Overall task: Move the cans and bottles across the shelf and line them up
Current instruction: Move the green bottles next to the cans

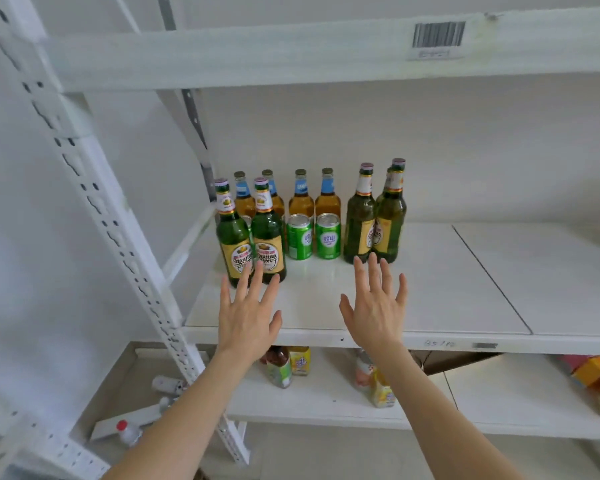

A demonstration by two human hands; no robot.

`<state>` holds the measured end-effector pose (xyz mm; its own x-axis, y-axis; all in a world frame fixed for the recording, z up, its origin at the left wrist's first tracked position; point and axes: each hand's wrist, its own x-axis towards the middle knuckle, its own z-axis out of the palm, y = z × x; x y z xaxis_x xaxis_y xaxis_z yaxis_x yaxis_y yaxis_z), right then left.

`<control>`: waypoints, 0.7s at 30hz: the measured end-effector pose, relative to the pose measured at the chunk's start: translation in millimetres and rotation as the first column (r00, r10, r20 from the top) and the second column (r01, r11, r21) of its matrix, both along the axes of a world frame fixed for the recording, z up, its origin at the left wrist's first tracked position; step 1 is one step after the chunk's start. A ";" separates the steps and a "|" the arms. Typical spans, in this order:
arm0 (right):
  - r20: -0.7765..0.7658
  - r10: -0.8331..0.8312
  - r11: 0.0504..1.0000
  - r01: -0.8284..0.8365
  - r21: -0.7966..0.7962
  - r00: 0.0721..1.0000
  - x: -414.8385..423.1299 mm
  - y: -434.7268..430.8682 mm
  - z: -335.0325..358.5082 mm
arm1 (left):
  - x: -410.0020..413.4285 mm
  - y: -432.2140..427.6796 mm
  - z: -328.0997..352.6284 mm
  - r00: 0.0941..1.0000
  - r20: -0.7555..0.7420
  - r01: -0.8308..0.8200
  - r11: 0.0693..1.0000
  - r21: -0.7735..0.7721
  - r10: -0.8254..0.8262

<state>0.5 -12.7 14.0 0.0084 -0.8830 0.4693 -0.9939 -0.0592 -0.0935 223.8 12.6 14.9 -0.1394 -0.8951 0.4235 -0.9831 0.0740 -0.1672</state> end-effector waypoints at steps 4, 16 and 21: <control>-0.003 0.003 1.000 -0.003 -0.011 1.000 48.5 -8.4 -0.2 | 51.2 -8.9 5.7 0.999 -0.010 -0.033 0.999 0.032 0.033; 0.418 0.167 0.955 -0.252 0.157 0.893 129.5 -96.4 -13.1 | 129.8 -92.2 10.4 0.763 -0.642 0.009 0.991 0.132 0.079; 0.859 0.069 0.856 -0.473 0.211 0.508 141.0 -142.1 -19.6 | 126.4 -140.3 7.5 0.186 -0.953 0.291 0.913 0.287 0.240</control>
